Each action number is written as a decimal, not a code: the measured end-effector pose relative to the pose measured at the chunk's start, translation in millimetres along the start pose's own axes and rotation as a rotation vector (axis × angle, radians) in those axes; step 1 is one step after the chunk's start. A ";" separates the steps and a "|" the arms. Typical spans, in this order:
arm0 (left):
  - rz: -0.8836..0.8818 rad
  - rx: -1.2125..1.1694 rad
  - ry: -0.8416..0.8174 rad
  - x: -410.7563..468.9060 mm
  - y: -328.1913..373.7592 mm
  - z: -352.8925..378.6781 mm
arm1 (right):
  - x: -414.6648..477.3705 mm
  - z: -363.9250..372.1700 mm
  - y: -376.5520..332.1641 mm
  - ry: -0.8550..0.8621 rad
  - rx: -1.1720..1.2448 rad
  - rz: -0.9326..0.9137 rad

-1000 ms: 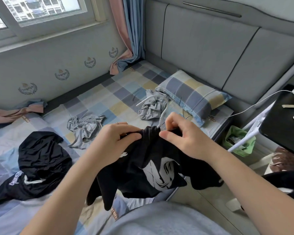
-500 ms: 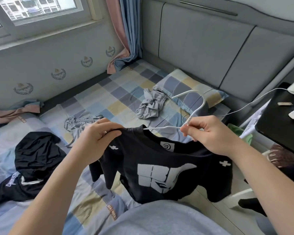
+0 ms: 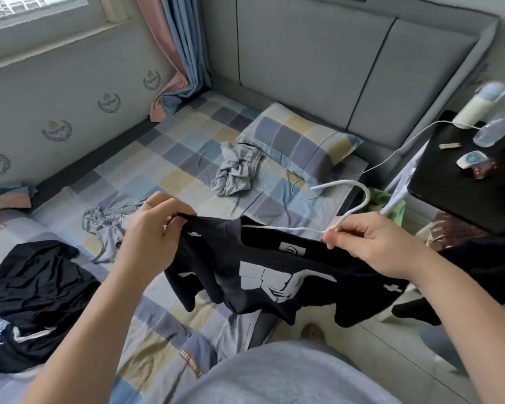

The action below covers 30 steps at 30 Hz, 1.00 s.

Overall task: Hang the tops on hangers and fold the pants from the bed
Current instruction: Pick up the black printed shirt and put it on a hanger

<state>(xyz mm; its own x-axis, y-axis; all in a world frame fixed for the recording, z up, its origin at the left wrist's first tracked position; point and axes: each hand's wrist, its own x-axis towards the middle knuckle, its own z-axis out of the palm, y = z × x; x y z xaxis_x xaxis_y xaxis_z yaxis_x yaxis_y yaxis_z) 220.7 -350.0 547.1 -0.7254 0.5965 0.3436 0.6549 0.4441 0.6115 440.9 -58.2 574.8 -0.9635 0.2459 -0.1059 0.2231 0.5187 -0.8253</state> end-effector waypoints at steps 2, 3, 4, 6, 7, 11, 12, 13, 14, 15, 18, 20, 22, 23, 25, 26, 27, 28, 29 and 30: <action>0.052 -0.069 -0.035 3.8 8.7 7.3 | -11.2 1.0 6.3 0.052 -0.066 0.056; 0.068 -0.084 -0.064 6.7 13.2 12.4 | -18.5 2.5 8.4 0.111 -0.064 0.065; 0.071 -0.095 -0.096 9.9 17.6 18.3 | -27.4 3.7 9.0 0.172 -0.035 0.067; 0.046 -0.103 -0.153 17.9 26.0 30.3 | -46.6 5.6 8.3 0.265 0.055 0.072; 0.039 -0.093 -0.183 22.1 30.8 36.6 | -56.5 5.9 9.7 0.291 0.087 0.082; 0.150 -0.071 -0.416 30.5 62.7 65.0 | -101.3 2.3 19.8 0.379 0.100 0.097; 0.206 -0.071 -0.487 30.7 75.7 73.3 | -113.4 0.0 20.3 0.403 0.113 0.111; 0.266 -0.073 -0.547 29.9 89.5 83.0 | -125.9 -2.4 22.5 0.420 0.117 0.114; 0.317 -0.080 -0.595 28.1 105.0 94.0 | -139.0 -4.8 23.7 0.439 0.123 0.124; 0.365 -0.095 -0.629 25.5 121.6 106.1 | -153.1 -7.7 25.9 0.458 0.123 0.136; 0.494 -0.132 -0.655 10.6 173.2 144.4 | -199.0 -20.2 33.0 0.547 0.158 0.189; 0.498 -0.220 -0.714 -5.3 207.2 170.3 | -236.6 -31.9 42.7 0.631 0.146 0.240; 0.487 -0.320 -0.795 -26.1 242.4 196.0 | -279.1 -43.7 53.2 0.696 0.109 0.309; 0.502 -0.364 -0.816 -37.2 259.7 208.3 | -301.9 -48.4 60.1 0.725 0.107 0.331; 0.528 -0.427 -0.837 -57.9 293.7 231.5 | -349.9 -56.8 74.2 0.771 0.128 0.374; 0.534 -0.449 -0.847 -65.8 309.3 242.7 | -375.4 -60.5 82.9 0.785 0.123 0.405; 0.543 -0.467 -0.858 -72.7 324.3 254.6 | -403.4 -63.9 92.3 0.800 0.102 0.448; 0.555 -0.484 -0.868 -78.5 338.5 266.2 | -433.1 -66.4 102.0 0.812 0.091 0.502; 0.560 -0.502 -0.878 -83.3 352.1 278.0 | -463.4 -67.5 111.4 0.822 0.099 0.564; 0.561 -0.521 -0.885 -86.9 365.8 289.1 | -492.8 -66.9 120.0 0.829 0.127 0.623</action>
<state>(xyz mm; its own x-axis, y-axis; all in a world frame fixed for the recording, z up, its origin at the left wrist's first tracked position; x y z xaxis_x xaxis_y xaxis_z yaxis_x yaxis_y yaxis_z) 584.7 -46.1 534.9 0.1731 0.9705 0.1677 0.5211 -0.2347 0.8206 952.4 -62.4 565.1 -0.2690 0.9499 -0.1591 0.5822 0.0288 -0.8125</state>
